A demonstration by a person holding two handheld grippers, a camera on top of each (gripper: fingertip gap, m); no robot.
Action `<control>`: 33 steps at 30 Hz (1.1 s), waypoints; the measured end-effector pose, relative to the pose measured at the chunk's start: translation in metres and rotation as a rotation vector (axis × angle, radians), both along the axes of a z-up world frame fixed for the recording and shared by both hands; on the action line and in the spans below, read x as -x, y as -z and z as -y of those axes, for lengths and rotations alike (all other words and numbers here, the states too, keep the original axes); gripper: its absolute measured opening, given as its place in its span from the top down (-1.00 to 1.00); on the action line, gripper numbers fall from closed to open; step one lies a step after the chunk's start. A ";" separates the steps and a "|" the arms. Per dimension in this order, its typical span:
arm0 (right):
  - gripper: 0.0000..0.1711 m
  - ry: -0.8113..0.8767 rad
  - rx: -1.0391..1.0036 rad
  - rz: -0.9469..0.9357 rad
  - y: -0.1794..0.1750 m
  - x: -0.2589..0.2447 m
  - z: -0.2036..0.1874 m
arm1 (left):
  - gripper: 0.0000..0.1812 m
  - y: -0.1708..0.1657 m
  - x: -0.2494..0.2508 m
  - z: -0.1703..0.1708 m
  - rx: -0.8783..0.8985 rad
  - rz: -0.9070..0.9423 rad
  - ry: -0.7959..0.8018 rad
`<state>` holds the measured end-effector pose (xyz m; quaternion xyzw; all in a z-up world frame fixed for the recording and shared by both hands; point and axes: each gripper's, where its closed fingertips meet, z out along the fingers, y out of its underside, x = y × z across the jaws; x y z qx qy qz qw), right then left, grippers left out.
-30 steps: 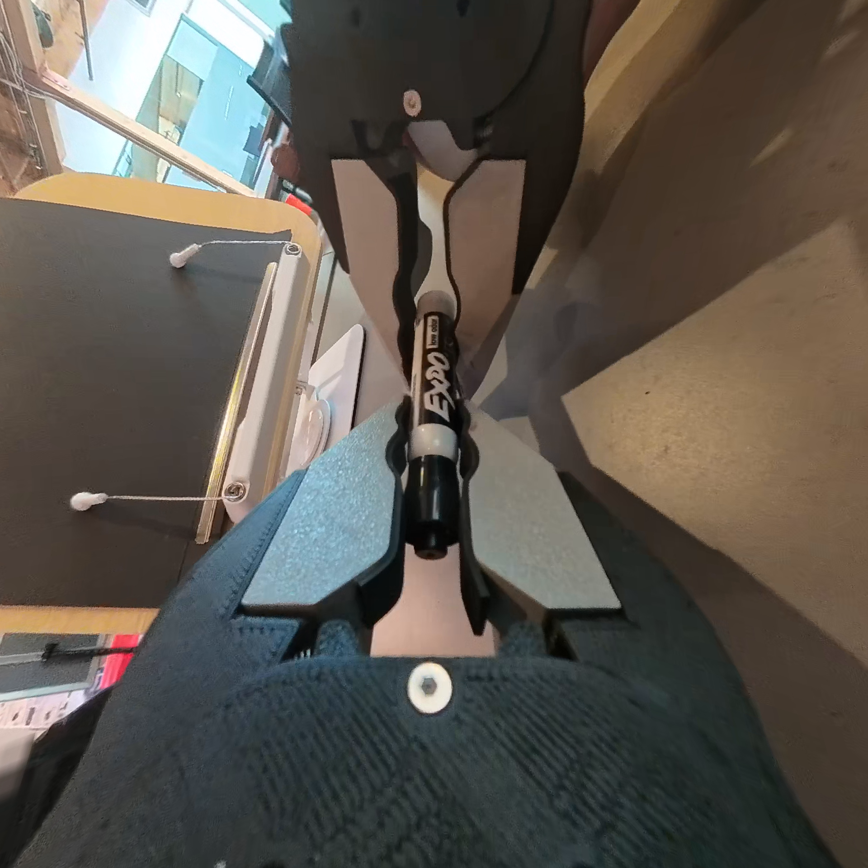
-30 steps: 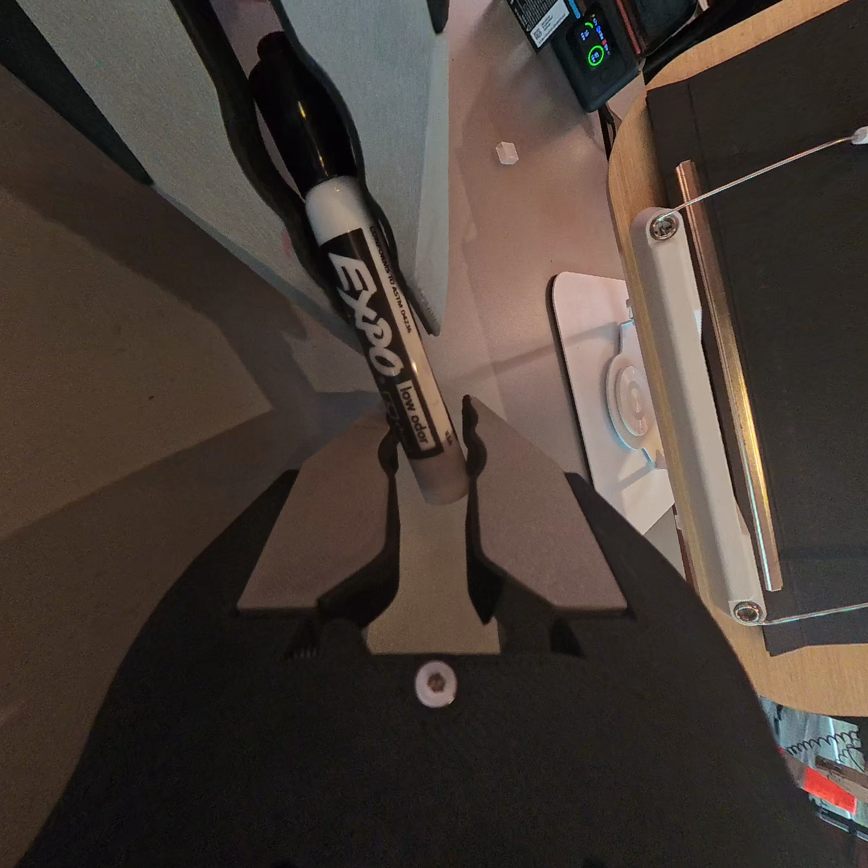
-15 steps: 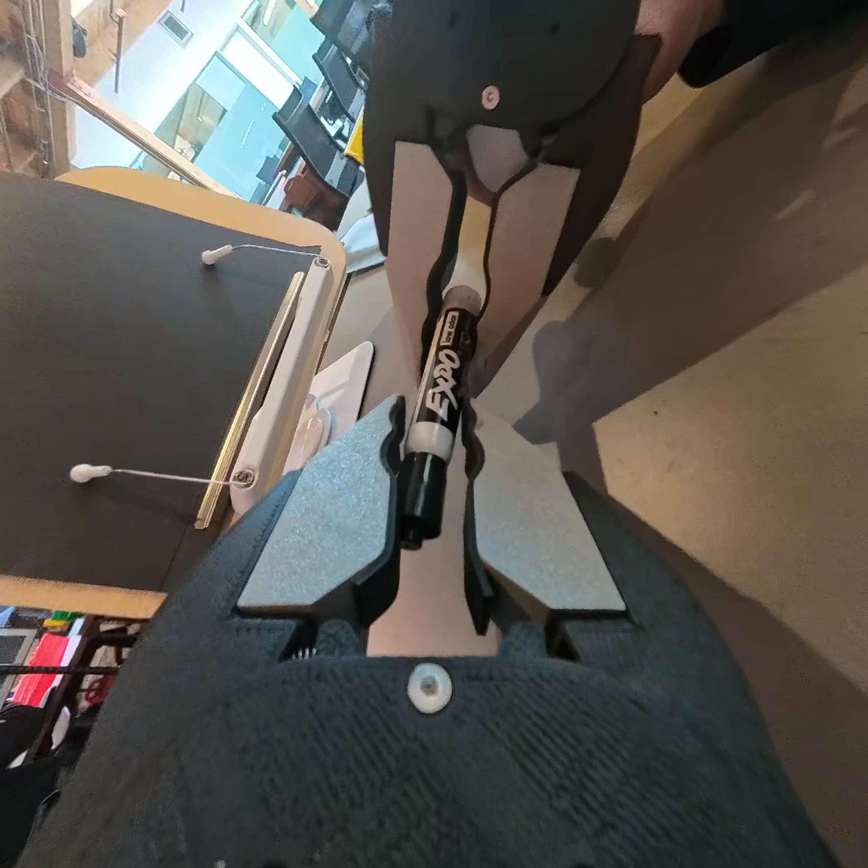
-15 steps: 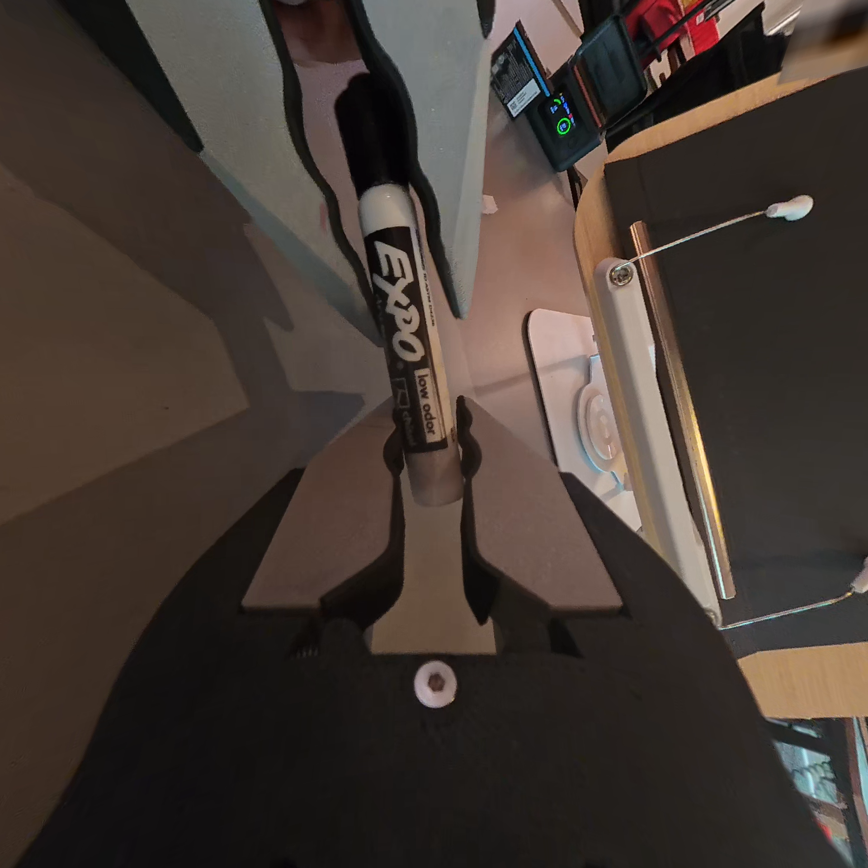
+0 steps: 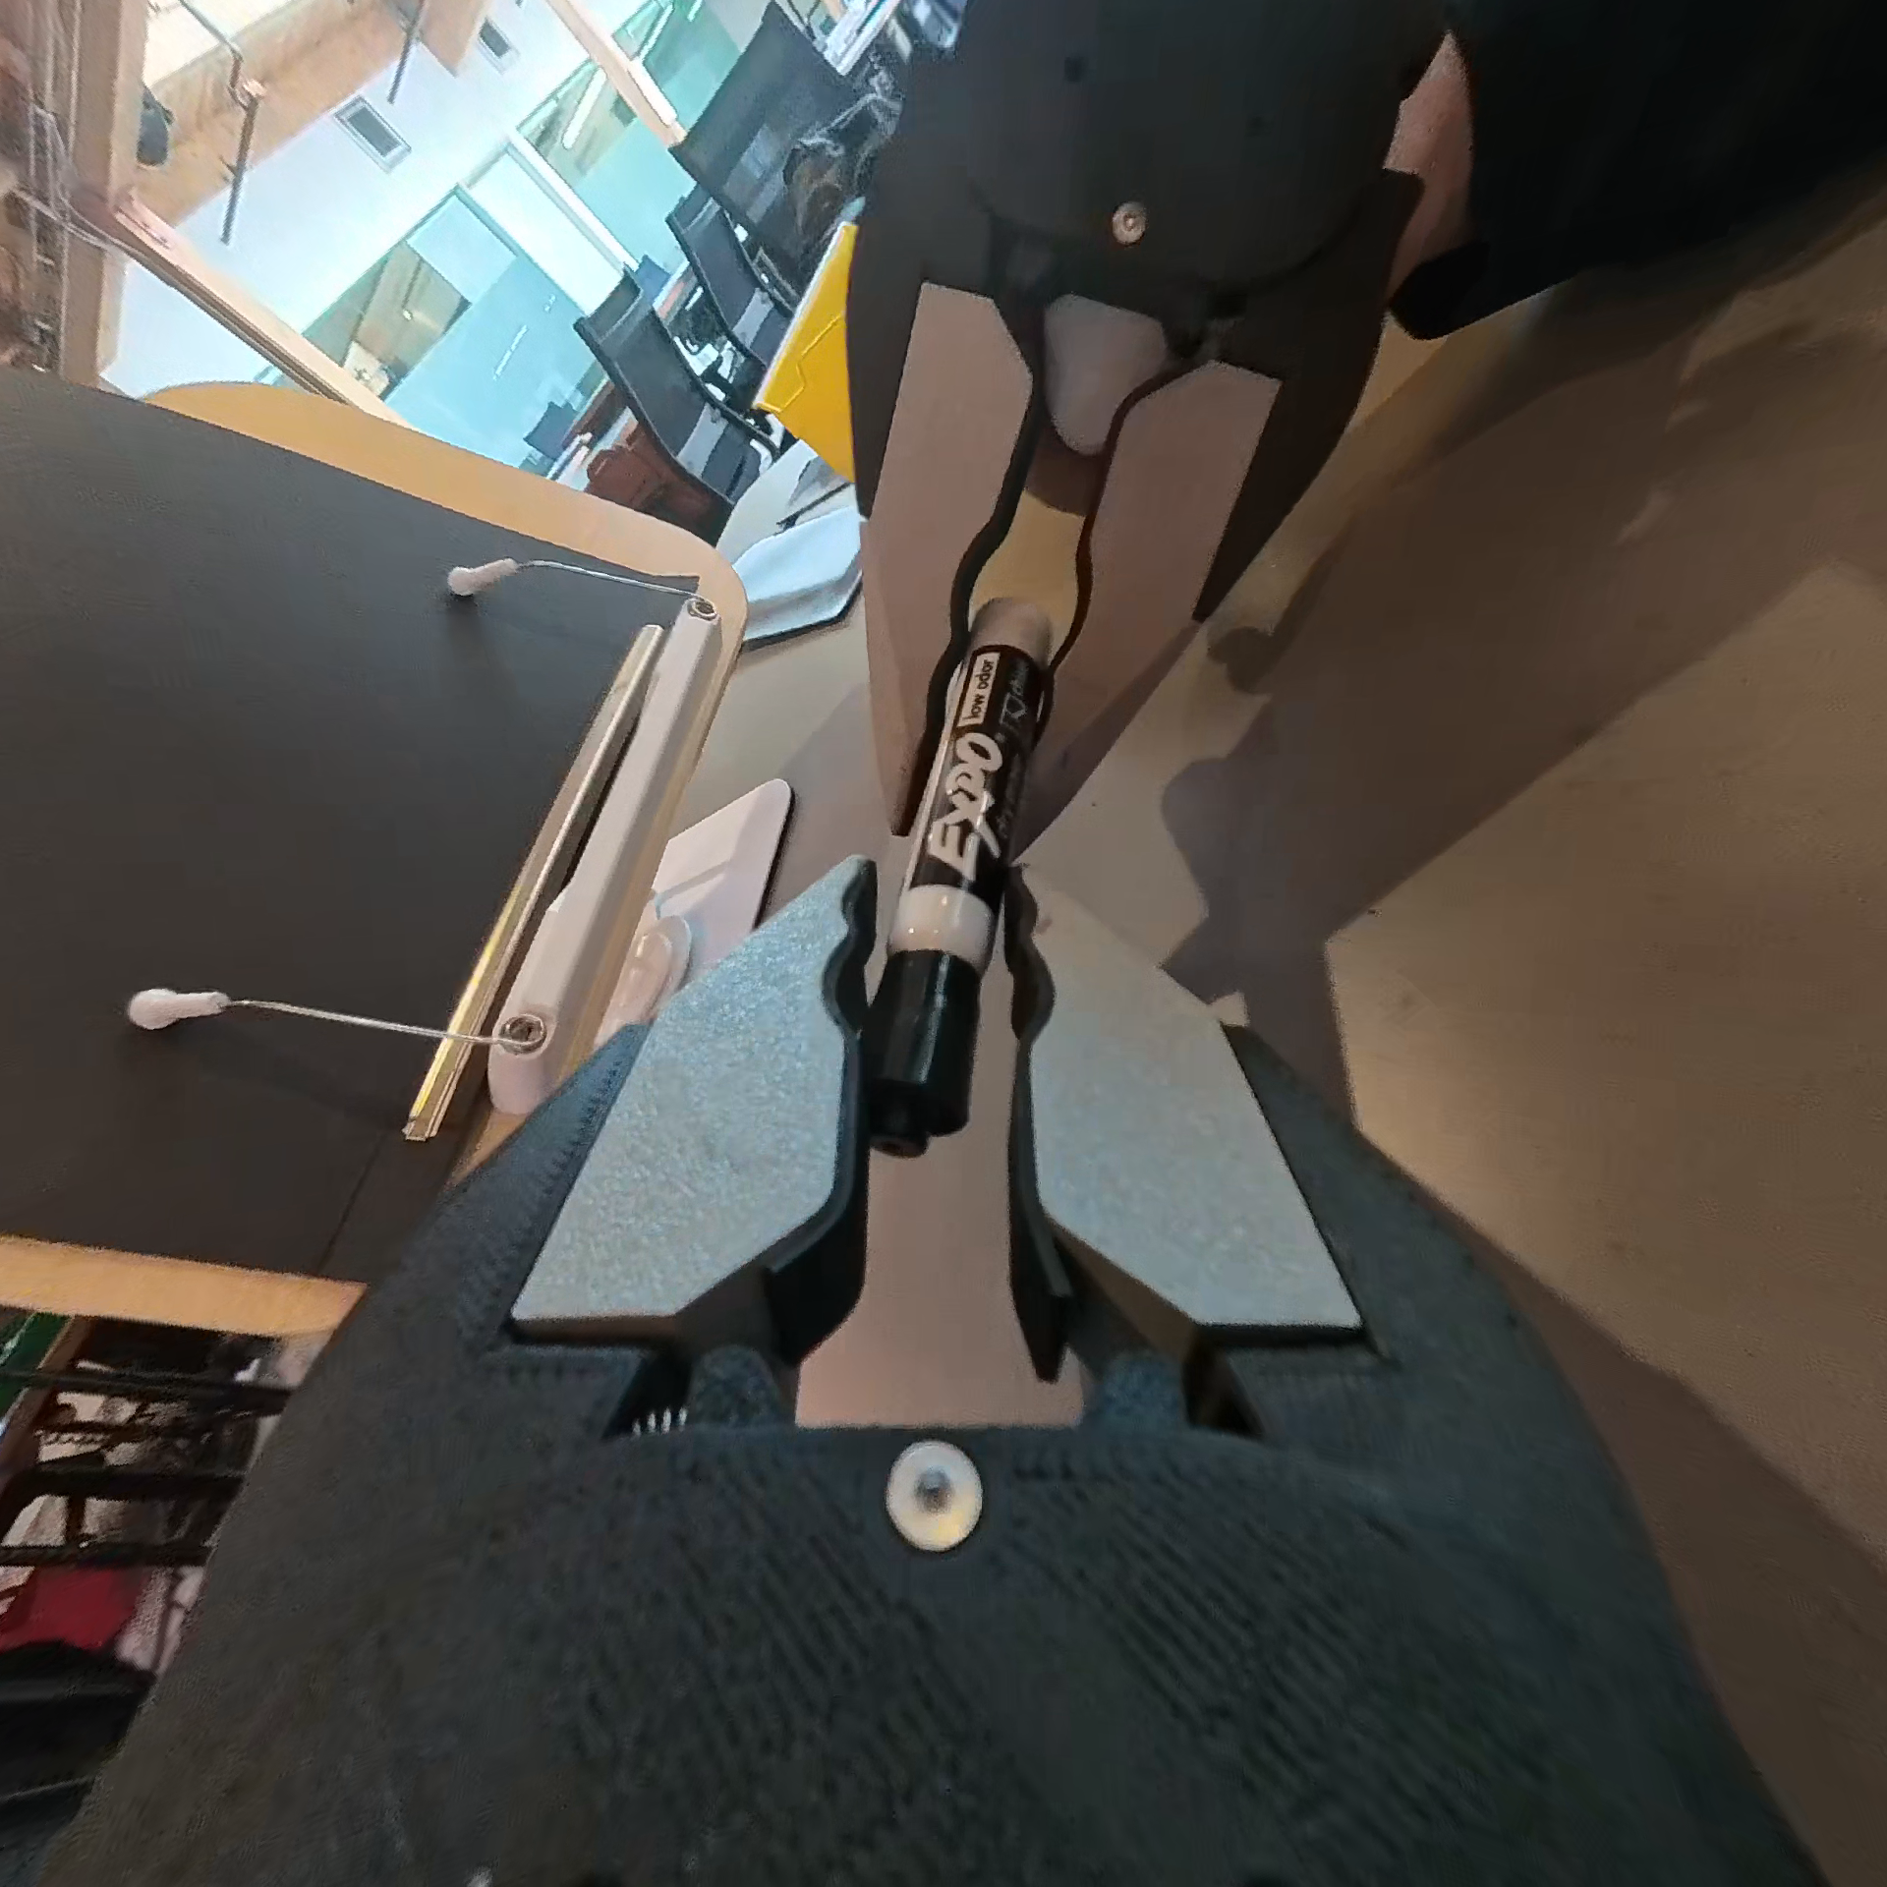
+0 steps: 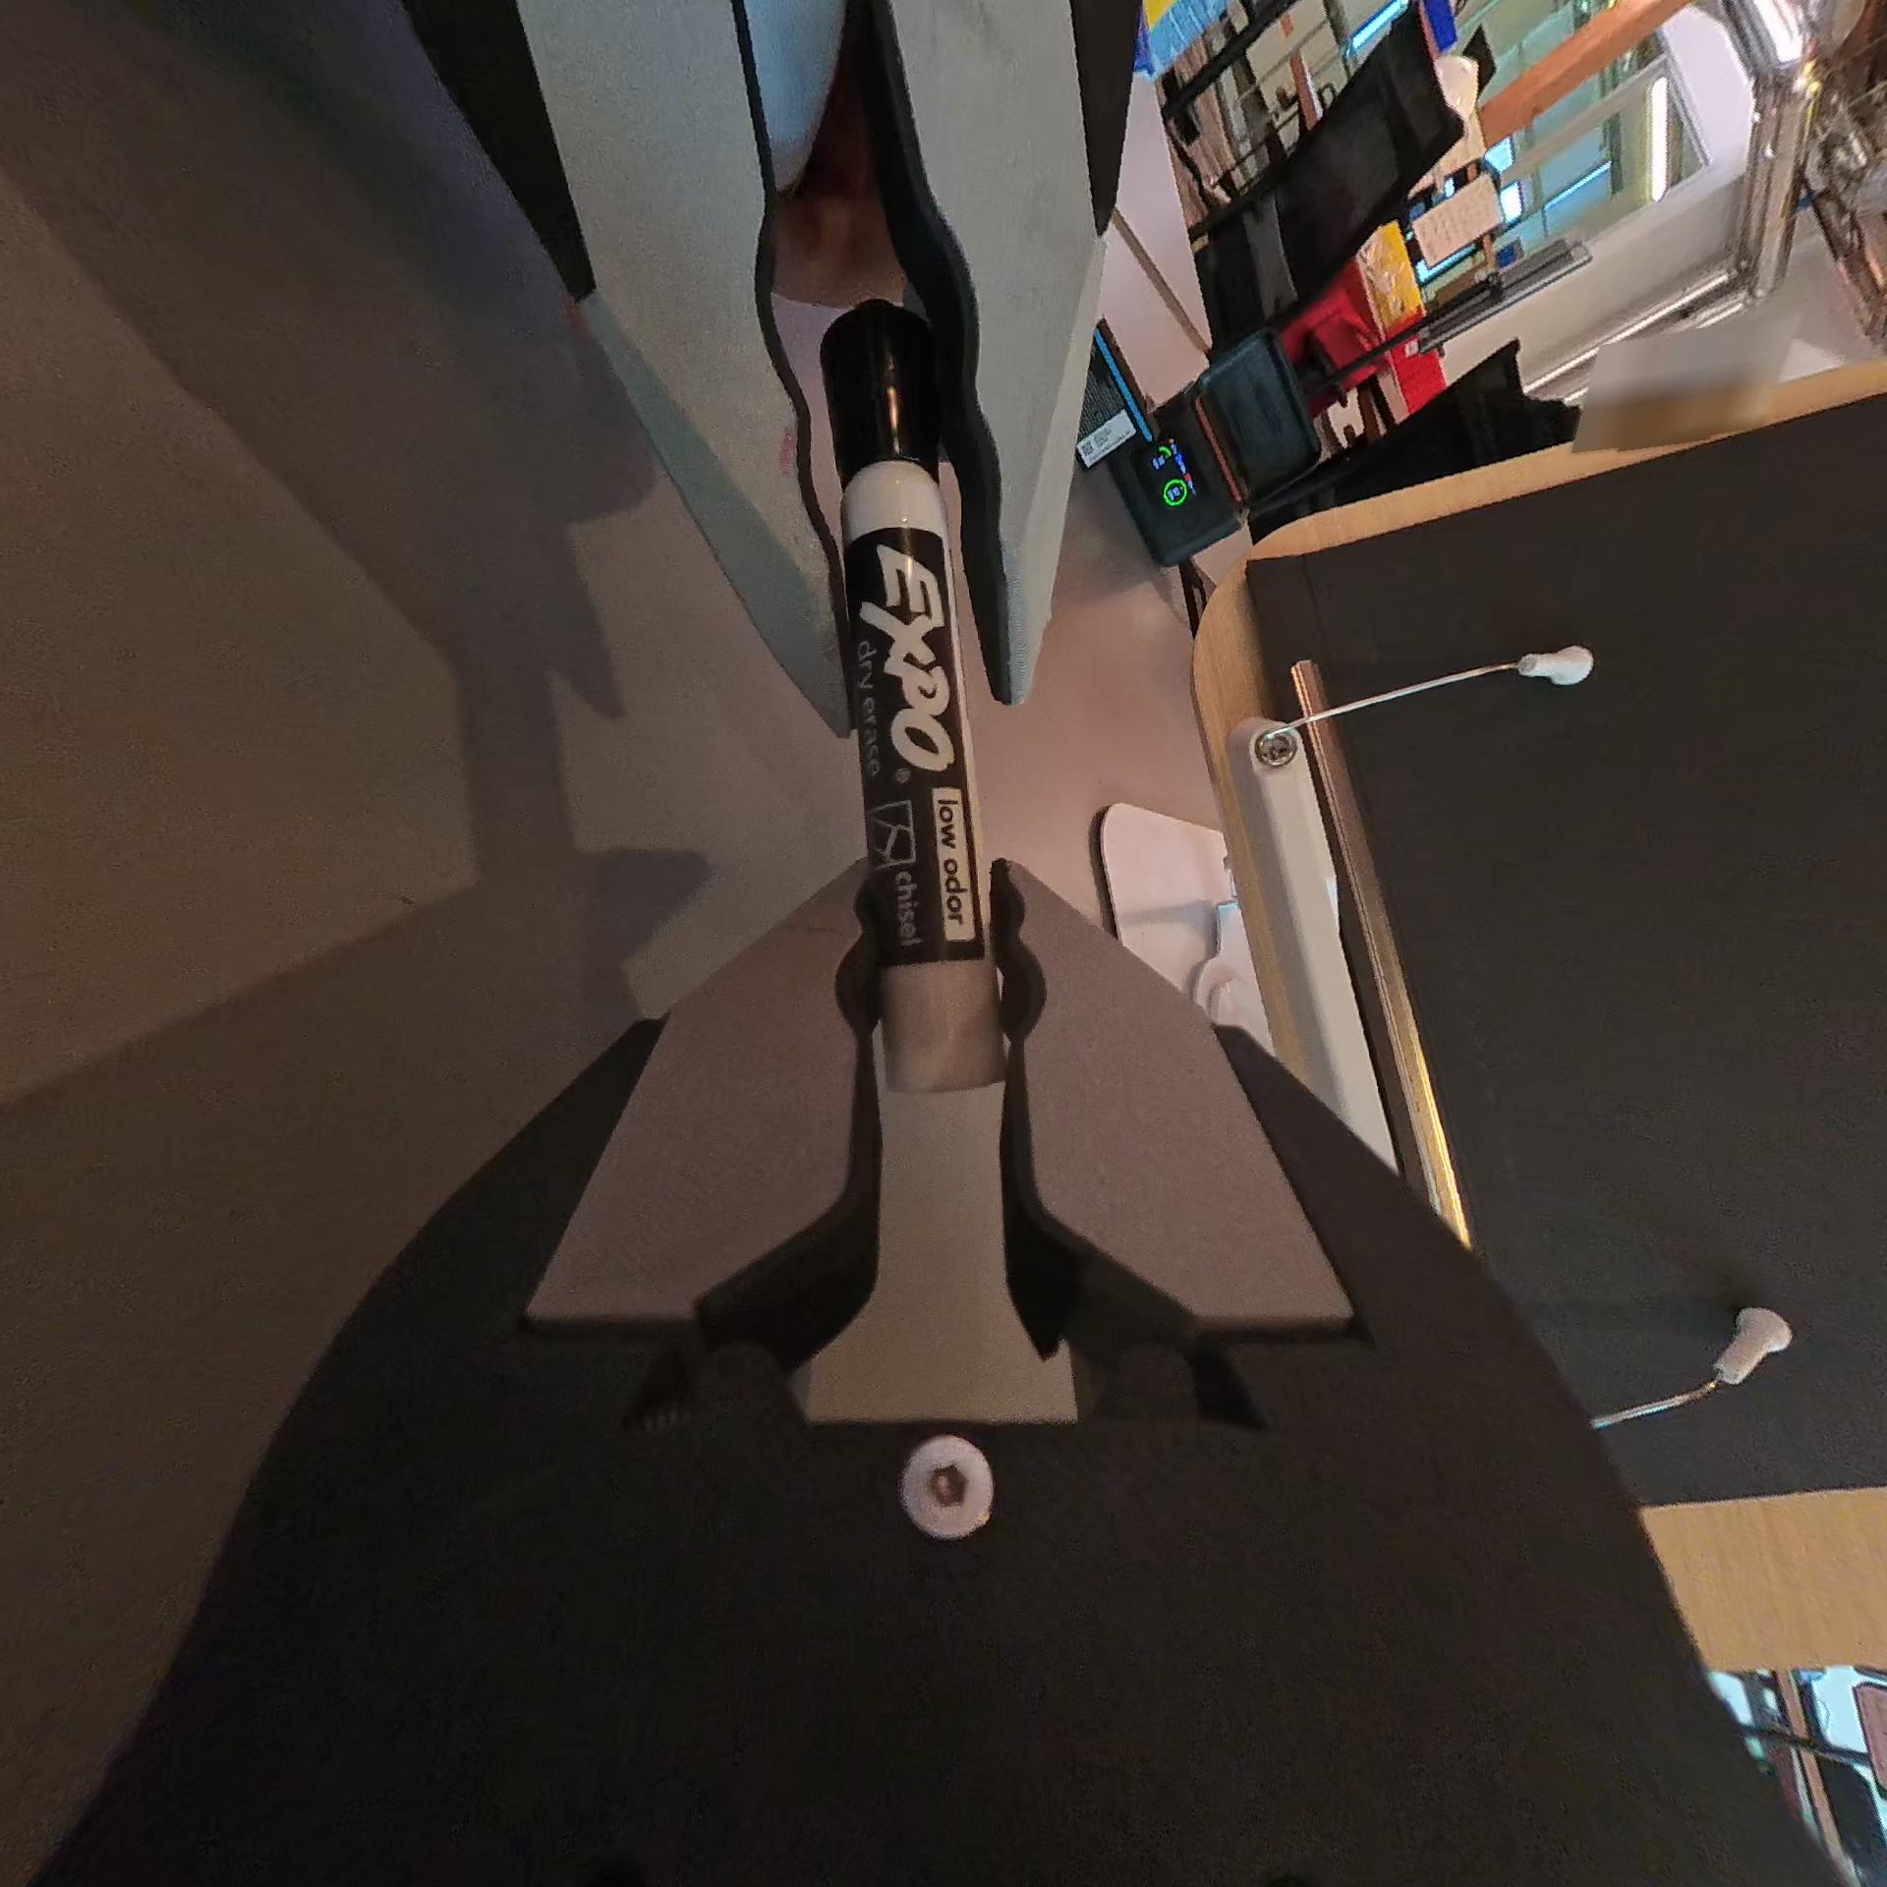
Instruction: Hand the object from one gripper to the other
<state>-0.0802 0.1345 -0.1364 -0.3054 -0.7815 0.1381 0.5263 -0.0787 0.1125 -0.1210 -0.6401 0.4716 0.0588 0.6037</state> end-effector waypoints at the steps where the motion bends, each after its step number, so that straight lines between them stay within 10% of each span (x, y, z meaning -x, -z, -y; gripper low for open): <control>1: 0.81 -0.003 -0.005 -0.003 0.000 0.000 0.000 | 0.75 0.000 0.001 0.001 0.011 0.009 0.001; 33: 0.82 0.044 -0.043 0.064 0.024 0.007 -0.004 | 0.80 0.012 -0.011 0.008 -0.036 -0.127 0.036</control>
